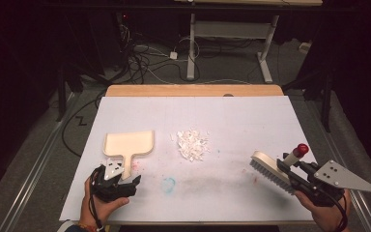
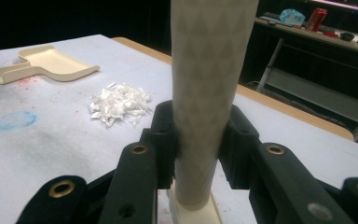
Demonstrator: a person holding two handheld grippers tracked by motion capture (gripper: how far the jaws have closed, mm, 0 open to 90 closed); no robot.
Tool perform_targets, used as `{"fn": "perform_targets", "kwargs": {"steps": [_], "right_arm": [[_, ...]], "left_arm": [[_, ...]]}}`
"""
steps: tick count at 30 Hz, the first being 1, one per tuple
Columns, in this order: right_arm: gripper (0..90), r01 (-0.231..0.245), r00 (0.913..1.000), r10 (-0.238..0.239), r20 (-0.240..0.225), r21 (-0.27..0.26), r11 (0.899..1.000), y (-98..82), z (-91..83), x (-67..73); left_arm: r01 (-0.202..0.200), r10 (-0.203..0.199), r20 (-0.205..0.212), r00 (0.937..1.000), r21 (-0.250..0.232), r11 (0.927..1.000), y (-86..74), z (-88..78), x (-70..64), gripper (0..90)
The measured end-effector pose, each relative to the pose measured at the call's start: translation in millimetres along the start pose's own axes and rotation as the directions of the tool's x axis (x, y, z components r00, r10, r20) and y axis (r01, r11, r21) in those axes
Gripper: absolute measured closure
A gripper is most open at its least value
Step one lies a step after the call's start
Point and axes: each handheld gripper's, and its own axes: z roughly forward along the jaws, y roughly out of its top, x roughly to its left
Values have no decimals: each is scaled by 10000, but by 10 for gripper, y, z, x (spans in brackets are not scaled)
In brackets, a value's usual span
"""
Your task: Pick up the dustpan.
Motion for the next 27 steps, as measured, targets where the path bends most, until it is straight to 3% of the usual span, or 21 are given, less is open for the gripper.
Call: {"fn": "perform_targets", "kwargs": {"steps": [3,4,6,7,8,10,17,20,27], "right_arm": [[707,41,10000,-41,75,-2,10000,-3,5,-1],[707,61,9999,-62,119,92,9999,-13,24,-5],[707,10,10000,-11,77,168,9999,-28,45,-7],[707,10,10000,-11,77,168,9999,-28,45,-7],[707,-90,10000,91,-15,237,9997,-41,64,-11],[707,-258,9994,266,-229,340,9991,-44,75,-24],[707,-482,9984,485,-291,121,9988,-70,64,-67],[707,-514,9981,514,-351,5,9987,-60,72,-79],[707,-500,9972,502,-560,55,9987,-59,170,-106]], "left_arm": [[548,-535,-237,9983,561,9969,63,111,52,209],[830,-785,-496,9957,974,9918,130,220,112,228],[1345,-1279,-622,9898,1158,9841,184,311,188,269],[1345,-1279,-622,9898,1158,9841,184,311,188,297],[1558,-1488,-583,9871,1428,9774,217,392,245,326],[1658,-1580,-635,9854,1472,9751,274,431,292,349],[1102,-1058,-318,9939,2154,9703,442,515,348,541],[991,-975,-181,9951,2192,9706,461,527,375,622],[813,-816,-77,9966,2150,9732,467,518,388,632]]}}
